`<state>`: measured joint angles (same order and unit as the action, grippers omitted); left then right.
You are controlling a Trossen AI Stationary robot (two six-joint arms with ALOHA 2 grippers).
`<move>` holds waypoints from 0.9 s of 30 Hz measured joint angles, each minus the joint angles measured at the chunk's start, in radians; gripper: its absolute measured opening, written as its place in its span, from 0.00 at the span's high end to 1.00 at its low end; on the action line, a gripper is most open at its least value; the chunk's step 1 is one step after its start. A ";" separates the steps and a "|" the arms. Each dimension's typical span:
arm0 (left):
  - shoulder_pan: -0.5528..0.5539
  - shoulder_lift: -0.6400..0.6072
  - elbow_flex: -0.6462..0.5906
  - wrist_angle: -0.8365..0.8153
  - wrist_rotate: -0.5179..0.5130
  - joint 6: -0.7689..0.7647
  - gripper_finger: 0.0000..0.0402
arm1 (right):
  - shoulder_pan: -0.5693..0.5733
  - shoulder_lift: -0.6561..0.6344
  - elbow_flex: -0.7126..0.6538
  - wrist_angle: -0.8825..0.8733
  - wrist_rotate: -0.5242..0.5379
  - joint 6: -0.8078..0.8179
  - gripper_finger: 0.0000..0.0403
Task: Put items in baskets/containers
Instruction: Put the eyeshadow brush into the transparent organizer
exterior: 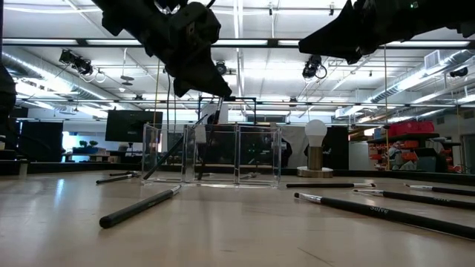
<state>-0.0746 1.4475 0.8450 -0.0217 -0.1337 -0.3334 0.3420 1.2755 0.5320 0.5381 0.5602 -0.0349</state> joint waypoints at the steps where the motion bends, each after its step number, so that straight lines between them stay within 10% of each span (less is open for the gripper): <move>1: 0.000 -0.011 0.005 -0.011 0.014 0.002 0.95 | 0.000 0.000 0.000 0.000 0.000 0.000 0.85; 12: -0.001 -0.087 0.117 0.013 0.025 0.117 0.96 | 0.000 0.000 0.000 0.004 0.000 -0.006 0.85; 27: 0.005 0.151 0.060 0.300 -0.068 0.077 0.94 | 0.000 0.000 0.002 0.021 0.000 -0.011 0.85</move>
<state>-0.0700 1.5989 0.9047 0.2778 -0.2022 -0.2562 0.3419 1.2755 0.5335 0.5591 0.5606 -0.0461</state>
